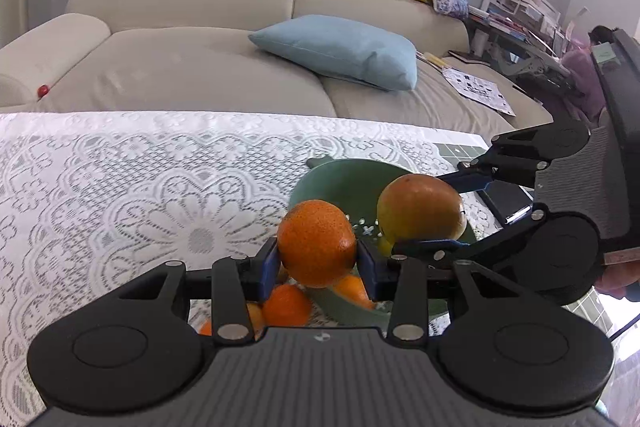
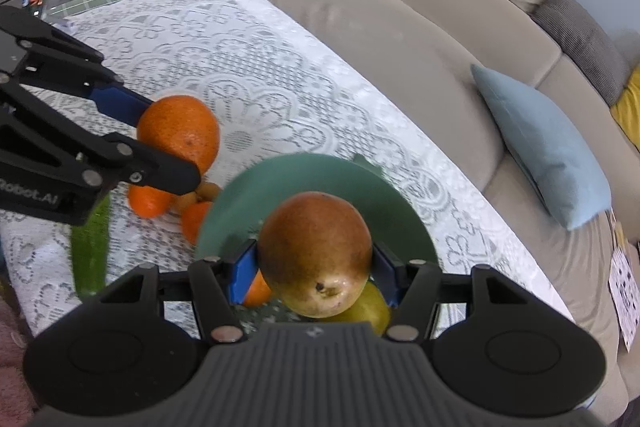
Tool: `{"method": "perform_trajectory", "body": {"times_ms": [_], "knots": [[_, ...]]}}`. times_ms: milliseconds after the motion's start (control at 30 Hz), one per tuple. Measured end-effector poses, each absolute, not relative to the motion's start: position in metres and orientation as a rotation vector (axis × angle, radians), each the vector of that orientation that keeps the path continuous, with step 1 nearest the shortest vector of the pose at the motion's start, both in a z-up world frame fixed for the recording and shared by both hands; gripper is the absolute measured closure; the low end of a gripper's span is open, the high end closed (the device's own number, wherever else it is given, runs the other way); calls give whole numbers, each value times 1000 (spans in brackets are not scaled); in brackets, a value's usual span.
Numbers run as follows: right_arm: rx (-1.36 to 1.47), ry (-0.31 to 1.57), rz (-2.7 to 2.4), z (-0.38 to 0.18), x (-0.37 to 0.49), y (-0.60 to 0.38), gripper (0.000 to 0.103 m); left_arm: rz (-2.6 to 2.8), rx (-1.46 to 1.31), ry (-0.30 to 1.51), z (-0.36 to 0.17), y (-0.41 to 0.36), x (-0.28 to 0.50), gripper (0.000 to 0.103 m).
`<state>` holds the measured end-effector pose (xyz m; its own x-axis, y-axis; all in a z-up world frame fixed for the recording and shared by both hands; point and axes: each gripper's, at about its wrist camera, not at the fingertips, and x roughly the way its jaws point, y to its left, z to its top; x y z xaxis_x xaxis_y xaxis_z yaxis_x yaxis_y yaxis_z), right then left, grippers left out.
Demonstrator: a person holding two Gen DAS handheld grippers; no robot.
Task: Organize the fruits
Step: 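Lift the mango and orange and carry both over the green colander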
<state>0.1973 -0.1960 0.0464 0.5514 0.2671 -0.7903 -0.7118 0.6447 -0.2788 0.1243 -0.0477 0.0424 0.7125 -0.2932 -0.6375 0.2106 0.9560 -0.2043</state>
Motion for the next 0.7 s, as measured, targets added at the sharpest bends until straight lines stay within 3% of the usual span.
{"method": "perform_trajectory", "body": {"times_ms": [700], "knots": [[-670,820,555,16,239,-219,45,-332,-19,836,15,-97,166,57]]}}
